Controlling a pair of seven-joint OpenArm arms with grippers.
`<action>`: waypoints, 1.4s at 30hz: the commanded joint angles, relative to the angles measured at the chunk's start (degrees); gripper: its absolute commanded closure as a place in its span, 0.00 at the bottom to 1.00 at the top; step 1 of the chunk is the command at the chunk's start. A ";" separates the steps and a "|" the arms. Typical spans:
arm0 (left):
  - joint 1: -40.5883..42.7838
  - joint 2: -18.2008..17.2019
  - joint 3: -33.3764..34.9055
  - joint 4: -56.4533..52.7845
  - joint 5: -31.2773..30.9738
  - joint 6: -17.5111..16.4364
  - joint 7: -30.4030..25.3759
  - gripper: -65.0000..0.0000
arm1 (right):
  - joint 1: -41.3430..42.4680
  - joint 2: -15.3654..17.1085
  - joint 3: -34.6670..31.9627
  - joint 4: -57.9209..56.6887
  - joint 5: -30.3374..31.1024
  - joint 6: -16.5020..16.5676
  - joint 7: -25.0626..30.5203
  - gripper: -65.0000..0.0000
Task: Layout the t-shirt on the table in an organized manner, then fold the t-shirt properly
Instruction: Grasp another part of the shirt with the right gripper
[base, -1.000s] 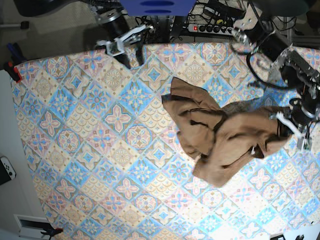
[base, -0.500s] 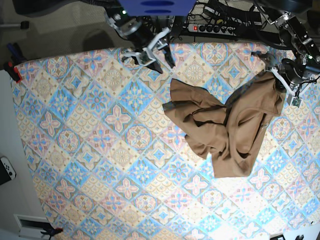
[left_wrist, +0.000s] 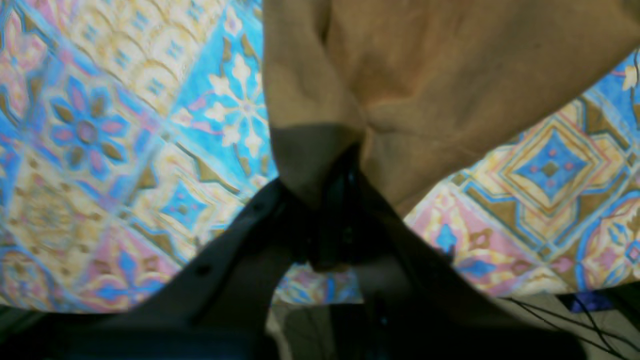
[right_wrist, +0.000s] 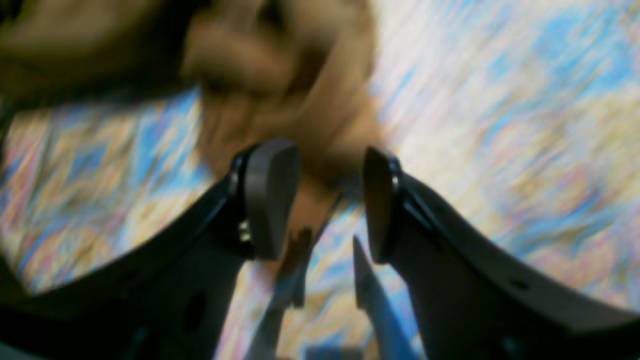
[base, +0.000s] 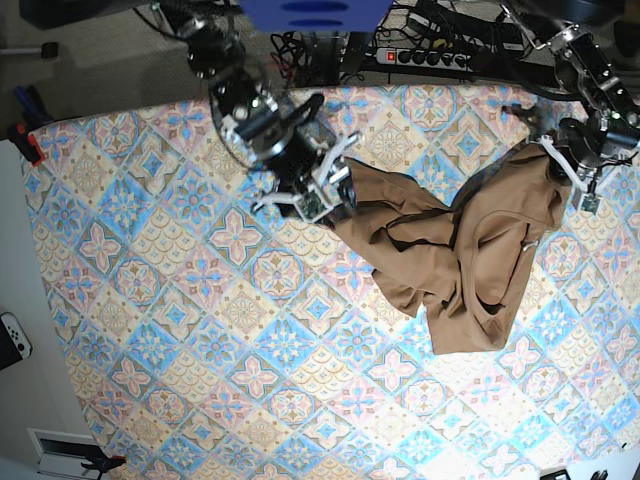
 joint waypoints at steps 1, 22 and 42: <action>-0.36 -0.85 -0.28 0.91 -0.29 0.10 -0.74 1.00 | 0.21 -0.04 -0.11 0.95 0.25 0.48 -0.11 0.62; -0.44 -0.77 0.07 0.91 -0.29 0.10 -0.74 1.00 | 0.82 -0.31 -6.44 -16.19 0.25 0.48 5.61 0.62; -0.71 -0.77 0.07 0.91 -0.29 0.10 -0.74 1.00 | 0.73 1.63 -6.53 -21.73 0.25 0.39 5.34 1.00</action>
